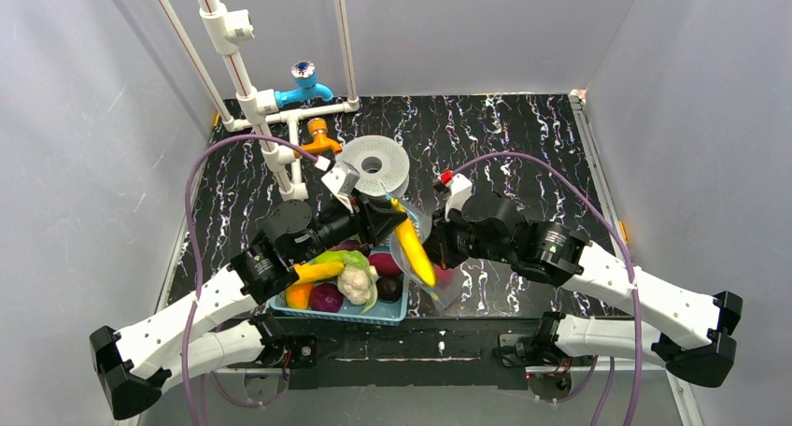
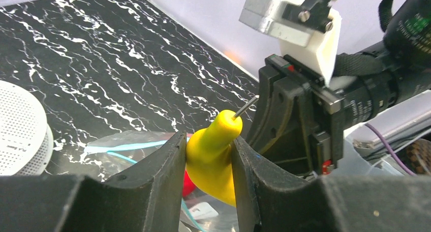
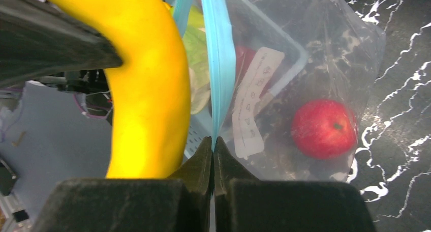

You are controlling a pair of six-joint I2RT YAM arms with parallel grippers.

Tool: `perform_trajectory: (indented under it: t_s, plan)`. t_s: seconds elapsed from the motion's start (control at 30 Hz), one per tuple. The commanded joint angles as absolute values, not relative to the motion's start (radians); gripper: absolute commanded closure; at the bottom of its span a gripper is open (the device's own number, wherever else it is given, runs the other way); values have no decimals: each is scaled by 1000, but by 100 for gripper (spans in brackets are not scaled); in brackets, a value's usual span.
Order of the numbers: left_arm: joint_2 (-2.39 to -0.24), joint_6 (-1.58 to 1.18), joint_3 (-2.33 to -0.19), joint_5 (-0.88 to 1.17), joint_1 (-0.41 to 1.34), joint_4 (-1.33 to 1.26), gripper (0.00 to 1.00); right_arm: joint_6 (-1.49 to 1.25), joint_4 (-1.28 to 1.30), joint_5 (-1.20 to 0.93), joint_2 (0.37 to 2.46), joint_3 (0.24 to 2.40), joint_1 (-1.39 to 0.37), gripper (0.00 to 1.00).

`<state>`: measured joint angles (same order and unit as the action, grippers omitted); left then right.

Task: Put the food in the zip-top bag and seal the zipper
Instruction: Place the fake fruit in the zipper food storage bag.

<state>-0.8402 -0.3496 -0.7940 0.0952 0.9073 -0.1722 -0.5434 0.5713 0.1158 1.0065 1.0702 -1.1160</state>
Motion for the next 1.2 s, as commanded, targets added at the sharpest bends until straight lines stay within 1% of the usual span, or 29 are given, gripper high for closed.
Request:
perform_trajectory:
  t_s: [0.0,0.17,0.3,0.43,0.47,0.5,0.57,0.67,0.77,0.9,1.0,1.17]
  plan:
    - [-822,-309,-766,-28,910,-257,100,-586,495,8,965,1102,-1087,99]
    - [-831,-331,-718,-64,910,-304,98,-590,499,-34,960,1101,-1078,99]
    - [-836,-333,-712,-89,910,-281,89,-592,495,-53,950,1093,-1068,99]
    - [-849,-341,-718,-95,910,-262,86,-595,494,-55,951,1085,-1063,99]
    - [-849,-345,-716,-97,910,-261,84,-595,494,-56,949,1085,-1062,99]
    - [-848,-351,-715,-98,911,-261,79,-595,494,-58,949,1085,-1060,99]
    - [-846,-369,-712,-105,910,-257,65,-595,495,-57,947,1084,-1059,99]
    - [-844,-395,-724,-124,910,-218,49,-592,497,-51,944,1083,-1054,99]
    - [-839,-411,-737,-125,910,-180,38,-585,506,-47,944,1080,-1048,99]
    - [-817,-443,-758,-124,910,-144,28,-575,518,-34,935,1077,-1033,99]
    - [-806,-475,-799,-146,910,-70,27,-565,533,-26,930,1077,-1019,99]
    - [-775,-558,-883,-178,910,169,21,-544,555,-9,925,1072,-993,99]
